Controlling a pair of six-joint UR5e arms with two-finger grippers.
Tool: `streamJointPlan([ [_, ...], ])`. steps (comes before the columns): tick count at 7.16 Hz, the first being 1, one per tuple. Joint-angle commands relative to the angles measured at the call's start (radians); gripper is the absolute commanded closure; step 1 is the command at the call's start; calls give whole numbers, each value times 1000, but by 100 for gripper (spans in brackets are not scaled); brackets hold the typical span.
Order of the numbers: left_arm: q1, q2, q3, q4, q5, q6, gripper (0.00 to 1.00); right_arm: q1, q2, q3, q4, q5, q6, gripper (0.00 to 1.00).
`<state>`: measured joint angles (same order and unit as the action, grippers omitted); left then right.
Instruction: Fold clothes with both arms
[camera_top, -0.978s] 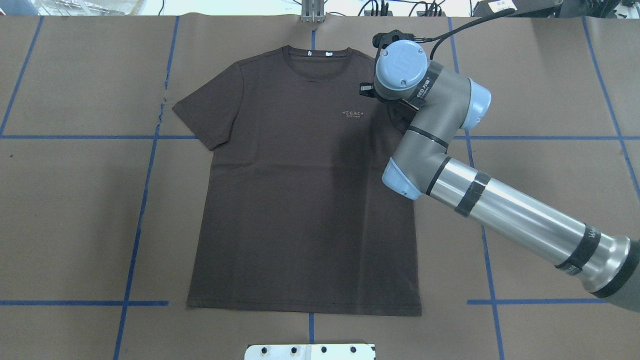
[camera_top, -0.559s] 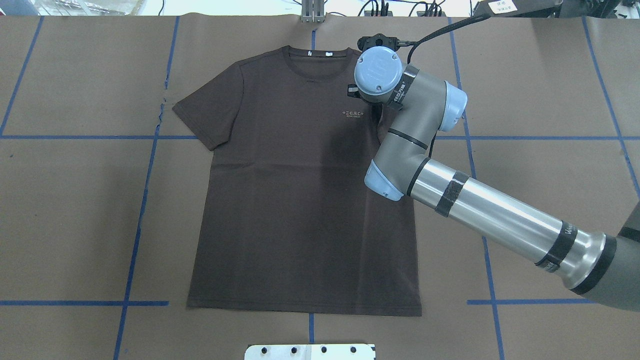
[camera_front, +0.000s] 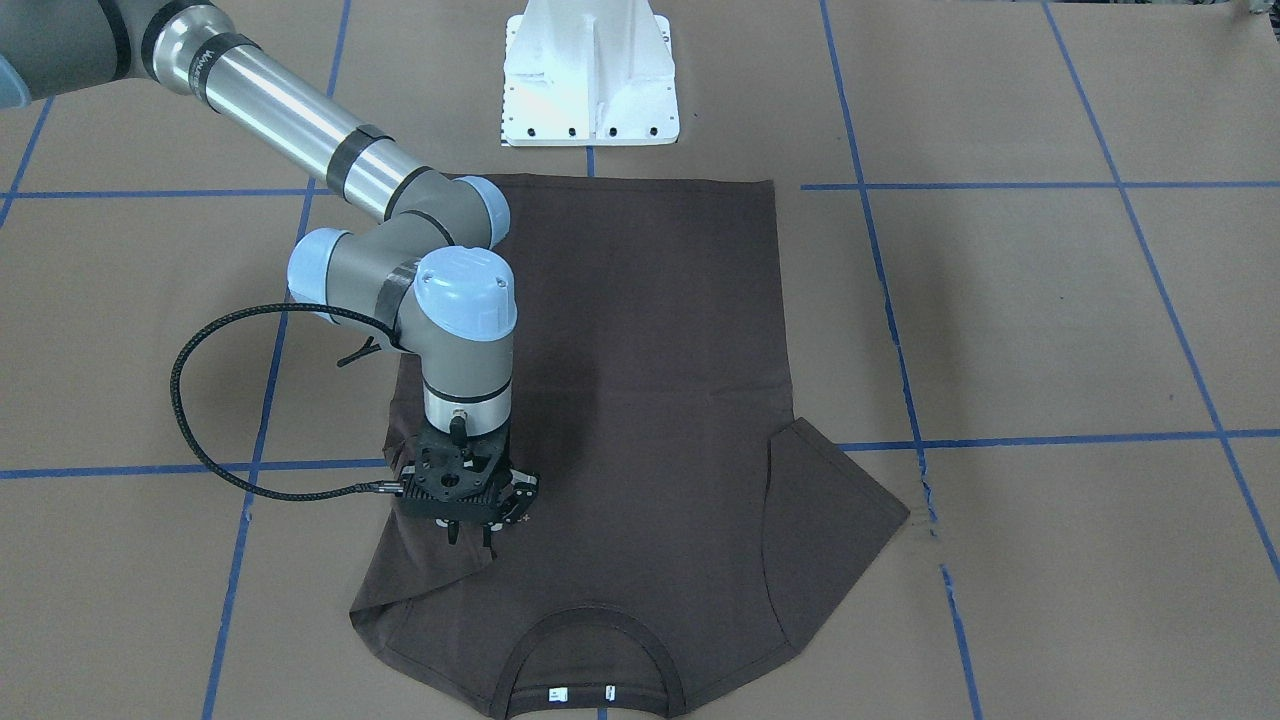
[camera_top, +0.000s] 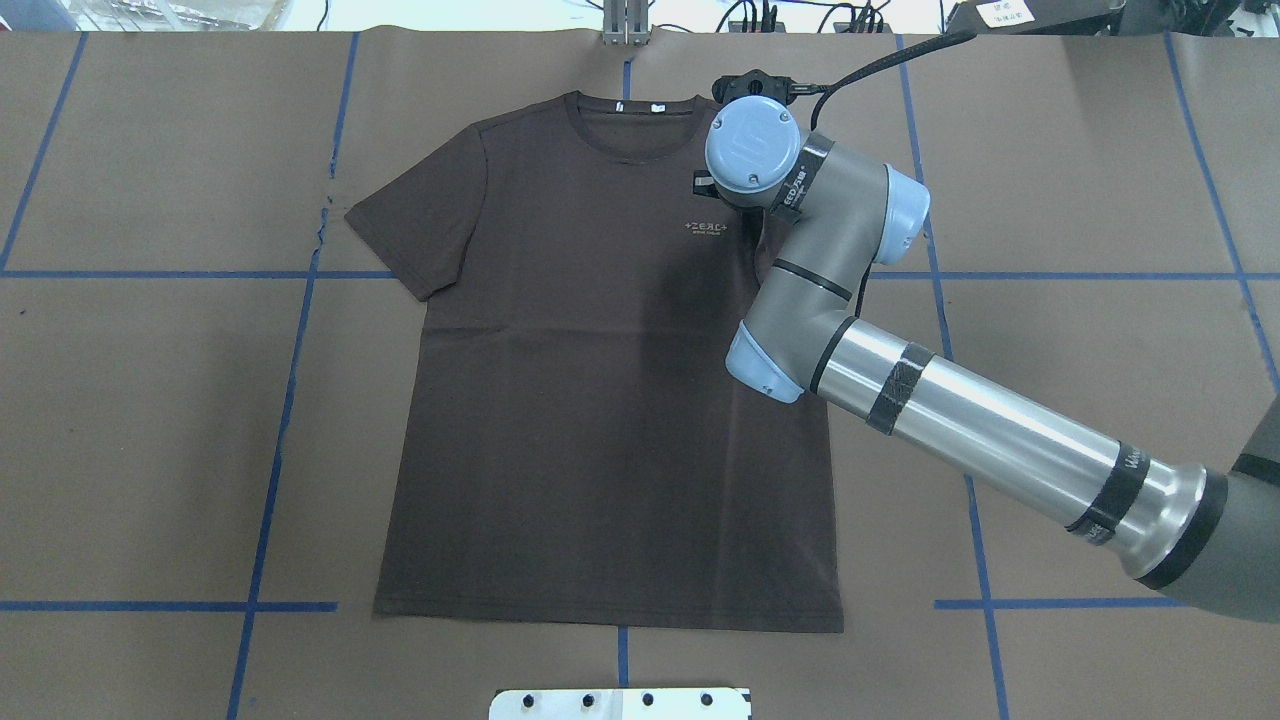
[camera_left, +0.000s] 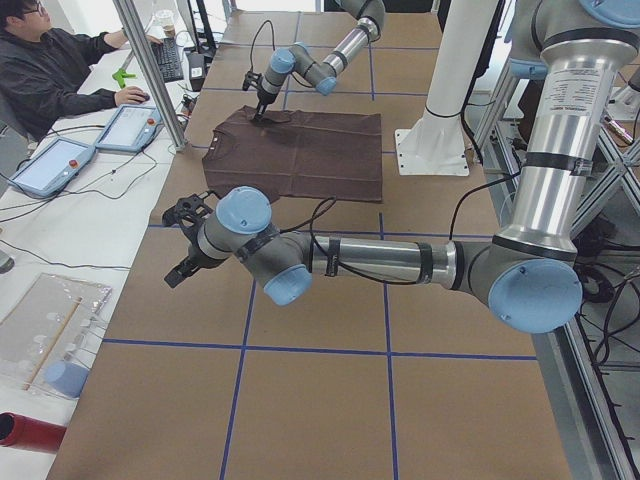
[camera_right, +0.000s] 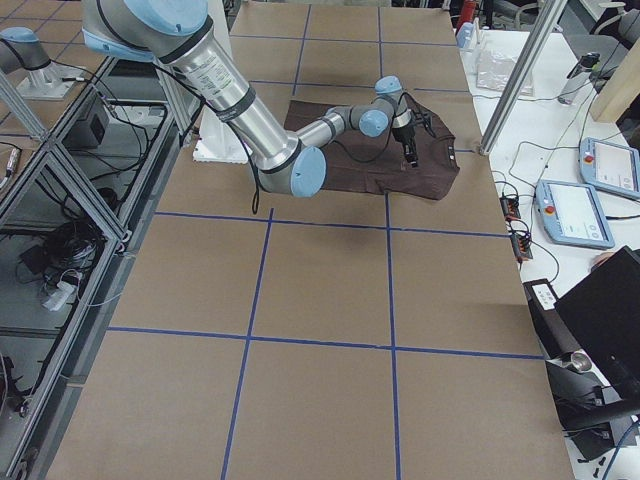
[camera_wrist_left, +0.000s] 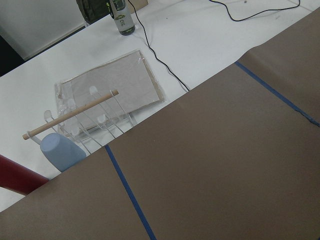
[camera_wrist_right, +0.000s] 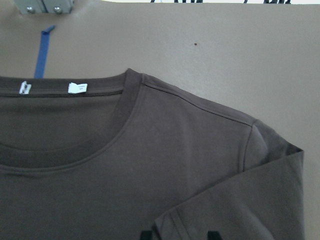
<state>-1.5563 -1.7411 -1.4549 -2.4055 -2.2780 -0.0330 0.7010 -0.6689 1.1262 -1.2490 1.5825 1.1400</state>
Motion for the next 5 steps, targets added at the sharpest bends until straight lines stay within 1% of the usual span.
streamJointPlan([
  [1,60,-41,-1,-26,8,-95,0,98,23,29,-56,175,-136,0],
  [2,140,-46,5,-62,9,-184,0,163,11,56,-88,265,-243,0],
  [3,227,-87,25,-64,12,-347,0,228,-33,105,-96,372,-305,0],
  [4,266,-130,31,-67,27,-557,0,283,-108,183,-95,443,-368,0],
  [5,341,-158,33,-67,142,-732,4,332,-185,249,-95,486,-449,0],
])
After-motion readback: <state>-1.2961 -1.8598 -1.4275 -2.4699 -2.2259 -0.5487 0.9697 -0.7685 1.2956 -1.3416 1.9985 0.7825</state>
